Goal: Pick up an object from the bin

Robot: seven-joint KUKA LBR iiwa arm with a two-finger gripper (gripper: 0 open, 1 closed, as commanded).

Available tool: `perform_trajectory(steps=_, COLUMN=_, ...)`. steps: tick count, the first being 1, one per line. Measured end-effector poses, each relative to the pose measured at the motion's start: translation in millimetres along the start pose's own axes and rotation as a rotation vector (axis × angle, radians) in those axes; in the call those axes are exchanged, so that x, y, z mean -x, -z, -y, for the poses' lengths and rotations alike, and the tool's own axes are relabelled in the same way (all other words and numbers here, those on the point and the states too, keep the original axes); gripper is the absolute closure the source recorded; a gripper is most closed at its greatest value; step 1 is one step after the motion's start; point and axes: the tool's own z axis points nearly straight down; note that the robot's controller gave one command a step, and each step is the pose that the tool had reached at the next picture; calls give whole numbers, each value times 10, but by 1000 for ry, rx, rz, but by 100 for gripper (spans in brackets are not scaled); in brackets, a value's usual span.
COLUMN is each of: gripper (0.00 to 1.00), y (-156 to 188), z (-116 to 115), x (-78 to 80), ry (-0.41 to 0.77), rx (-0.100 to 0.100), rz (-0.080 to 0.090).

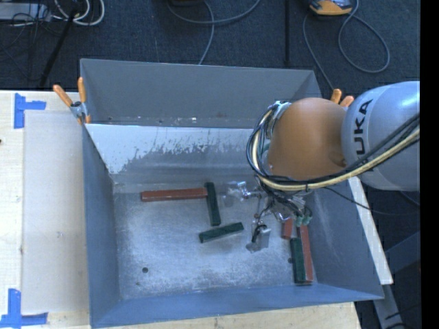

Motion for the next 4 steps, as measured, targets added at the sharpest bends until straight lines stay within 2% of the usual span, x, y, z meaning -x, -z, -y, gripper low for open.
perform_trajectory(steps=1, gripper=0, y=-766, z=98, x=672, ry=20, rx=4, rz=1)
perform_trajectory(steps=2, gripper=0, y=-733, z=-421, x=537, ry=395, rx=5, rz=0)
perform_trajectory(steps=3, gripper=0, y=-756, z=241, x=48, ry=881, rx=7, rz=-6)
perform_trajectory(steps=4, gripper=0, y=-721, z=-149, x=638, ry=1231, rx=8, rz=2)
